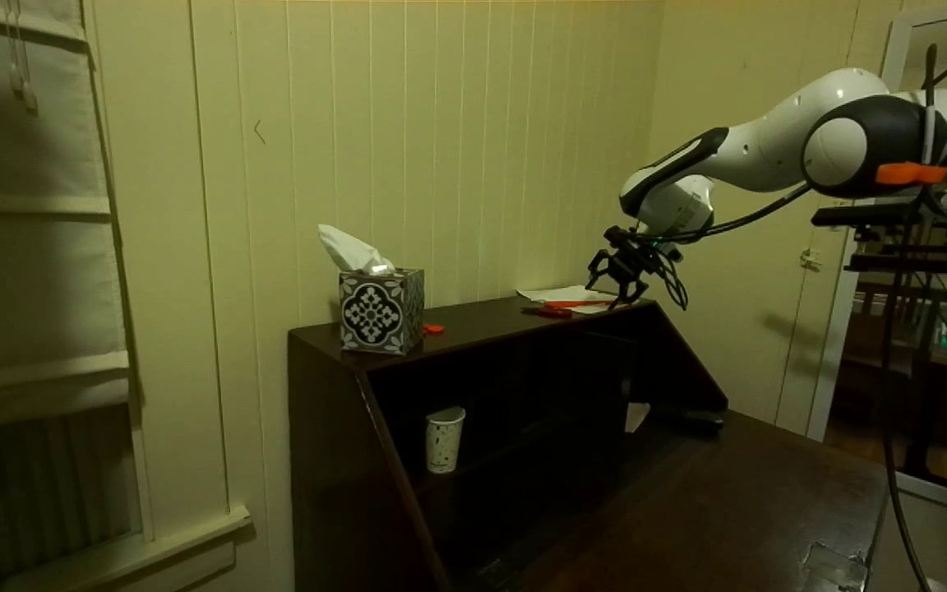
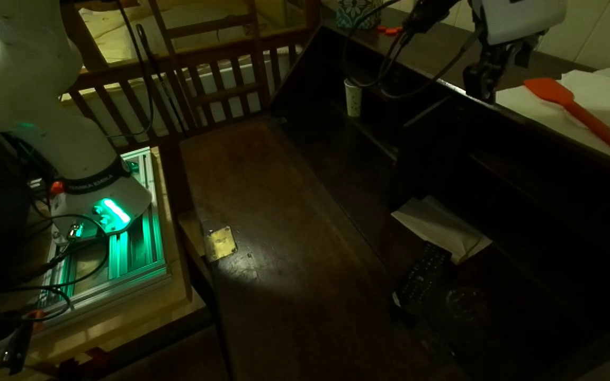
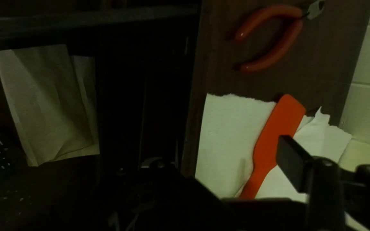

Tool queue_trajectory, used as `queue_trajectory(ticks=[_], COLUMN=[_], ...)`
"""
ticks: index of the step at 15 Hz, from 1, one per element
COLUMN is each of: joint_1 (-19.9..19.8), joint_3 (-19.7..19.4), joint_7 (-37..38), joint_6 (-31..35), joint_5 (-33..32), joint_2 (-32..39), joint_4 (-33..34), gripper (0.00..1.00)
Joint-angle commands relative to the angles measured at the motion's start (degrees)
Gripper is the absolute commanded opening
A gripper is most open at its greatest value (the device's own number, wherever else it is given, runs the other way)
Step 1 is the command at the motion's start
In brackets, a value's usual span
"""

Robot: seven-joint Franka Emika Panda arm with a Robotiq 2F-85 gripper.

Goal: Put the paper towel on the bottom level

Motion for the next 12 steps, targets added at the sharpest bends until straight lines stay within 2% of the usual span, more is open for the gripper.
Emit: queue_trajectory(ticks=[1, 2, 3, 7, 8, 11, 12], joint_1=[-1.5, -1.67, -1.83, -2.62, -2.76, -2.97, -3.04], joint_3=[1.19, 1.31, 1.36, 1.67, 1.75, 1.88, 1.86], joint_7=[3.59, 4.08, 4.43, 5.72, 5.77, 5.48, 5.37], joint_6=[1.09, 1.15, 1.2, 0.51, 0.52, 0.27, -0.03], joint_5=[0.2, 0.17, 0.08, -0.26, -0.29, -0.58, -0.75], joint_2=[4.81, 5.69, 6.3, 8.12, 8.24, 8.41, 8.5], joint_4=[5.83, 6.66, 7.3, 9.16, 9.3, 9.51, 9.68], gripper=[0.73, 0.7, 0.62, 0.46, 0.47, 0.25, 0.13])
